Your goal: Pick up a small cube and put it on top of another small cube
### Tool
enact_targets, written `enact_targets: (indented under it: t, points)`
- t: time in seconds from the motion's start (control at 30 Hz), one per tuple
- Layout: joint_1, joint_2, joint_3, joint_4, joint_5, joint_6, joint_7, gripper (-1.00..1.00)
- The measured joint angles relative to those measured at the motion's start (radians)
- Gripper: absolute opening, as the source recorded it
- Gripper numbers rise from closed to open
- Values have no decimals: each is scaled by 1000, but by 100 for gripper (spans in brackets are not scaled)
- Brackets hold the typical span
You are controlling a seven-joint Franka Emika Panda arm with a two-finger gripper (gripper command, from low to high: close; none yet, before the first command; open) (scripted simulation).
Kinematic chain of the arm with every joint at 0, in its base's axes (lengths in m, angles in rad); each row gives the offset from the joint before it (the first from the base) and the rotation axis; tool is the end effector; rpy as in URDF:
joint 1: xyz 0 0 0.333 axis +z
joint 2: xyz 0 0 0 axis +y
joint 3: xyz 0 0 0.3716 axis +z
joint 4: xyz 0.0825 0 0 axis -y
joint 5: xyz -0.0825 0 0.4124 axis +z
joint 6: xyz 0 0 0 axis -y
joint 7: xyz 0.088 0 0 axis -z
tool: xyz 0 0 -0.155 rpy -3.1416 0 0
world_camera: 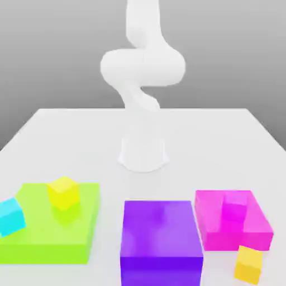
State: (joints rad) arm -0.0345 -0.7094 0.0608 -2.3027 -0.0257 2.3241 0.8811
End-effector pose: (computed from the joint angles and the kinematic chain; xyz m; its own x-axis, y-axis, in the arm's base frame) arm 0.4038 0.0173 0.6846 0.4833 -0.7362 0.4737 -0.5667 -0.6755 -0.4718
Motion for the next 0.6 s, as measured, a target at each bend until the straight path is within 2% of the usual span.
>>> enact_targets:
  t: [0.33, 0.6]
  points:
    - [-109, 365, 232, -10, -146, 96, 359, 0]
    - [-107, 660, 334, -17, -294, 167, 665, 0]
